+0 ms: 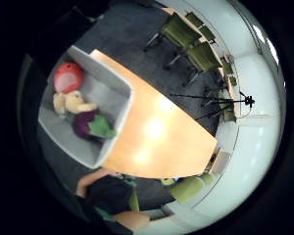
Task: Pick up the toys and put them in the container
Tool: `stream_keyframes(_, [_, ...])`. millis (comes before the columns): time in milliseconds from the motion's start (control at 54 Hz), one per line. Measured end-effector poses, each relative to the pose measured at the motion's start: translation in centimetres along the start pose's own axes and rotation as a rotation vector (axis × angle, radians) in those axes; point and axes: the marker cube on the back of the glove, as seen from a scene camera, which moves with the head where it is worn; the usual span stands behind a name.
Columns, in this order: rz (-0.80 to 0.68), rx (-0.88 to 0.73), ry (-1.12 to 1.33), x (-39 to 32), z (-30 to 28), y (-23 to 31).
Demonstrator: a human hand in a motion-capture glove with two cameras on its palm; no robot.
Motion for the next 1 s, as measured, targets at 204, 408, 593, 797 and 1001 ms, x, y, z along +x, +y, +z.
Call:
stream_keyframes(204, [0.092,0.056,0.144,7.1,-1.2,5.0])
stream_keyframes(408, [0.268,0.092,0.202,17.4,-1.8,12.8])
stream_keyframes(593, [0.368,0.112,0.199,24.7,-1.4,18.9])
stream_keyframes(797, [0.453,0.071,0.212,30.0,1.2,24.1])
stream_keyframes(1001, [0.466,0.043,0.167,32.1,3.1,26.3])
